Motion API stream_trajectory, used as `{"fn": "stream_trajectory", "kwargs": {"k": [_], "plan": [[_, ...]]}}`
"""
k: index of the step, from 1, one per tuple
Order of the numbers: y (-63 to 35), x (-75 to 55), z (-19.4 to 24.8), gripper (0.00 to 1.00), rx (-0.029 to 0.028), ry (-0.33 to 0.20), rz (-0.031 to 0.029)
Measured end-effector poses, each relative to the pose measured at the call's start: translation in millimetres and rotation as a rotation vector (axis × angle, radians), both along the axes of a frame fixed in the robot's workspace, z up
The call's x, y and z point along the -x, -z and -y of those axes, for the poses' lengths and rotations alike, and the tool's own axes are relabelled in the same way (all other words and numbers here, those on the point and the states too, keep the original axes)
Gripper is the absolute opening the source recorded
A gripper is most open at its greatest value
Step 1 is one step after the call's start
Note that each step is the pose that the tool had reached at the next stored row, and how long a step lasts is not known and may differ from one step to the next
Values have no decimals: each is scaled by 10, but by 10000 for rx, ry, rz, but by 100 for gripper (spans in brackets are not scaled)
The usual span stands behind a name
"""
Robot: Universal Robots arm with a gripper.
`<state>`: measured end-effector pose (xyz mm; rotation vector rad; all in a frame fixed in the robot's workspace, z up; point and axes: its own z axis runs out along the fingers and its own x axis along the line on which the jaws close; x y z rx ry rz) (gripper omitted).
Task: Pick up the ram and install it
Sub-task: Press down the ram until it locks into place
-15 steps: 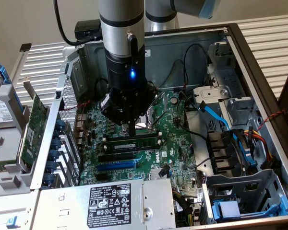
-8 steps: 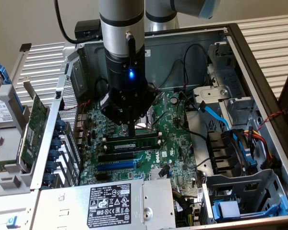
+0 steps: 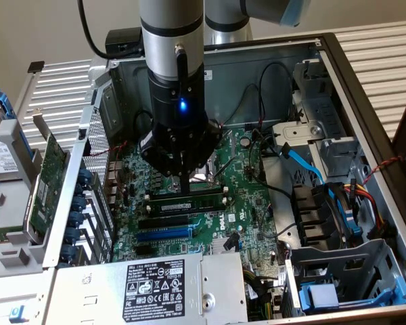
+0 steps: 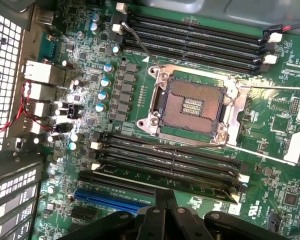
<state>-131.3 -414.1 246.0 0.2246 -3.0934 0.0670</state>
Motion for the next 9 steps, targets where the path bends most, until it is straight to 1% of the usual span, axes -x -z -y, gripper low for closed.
{"fn": "stream_trajectory", "kwargs": {"k": [4, 9], "plan": [[0, 0, 0, 10, 74, 391, -6], [0, 0, 0, 10, 144, 918, -5]]}}
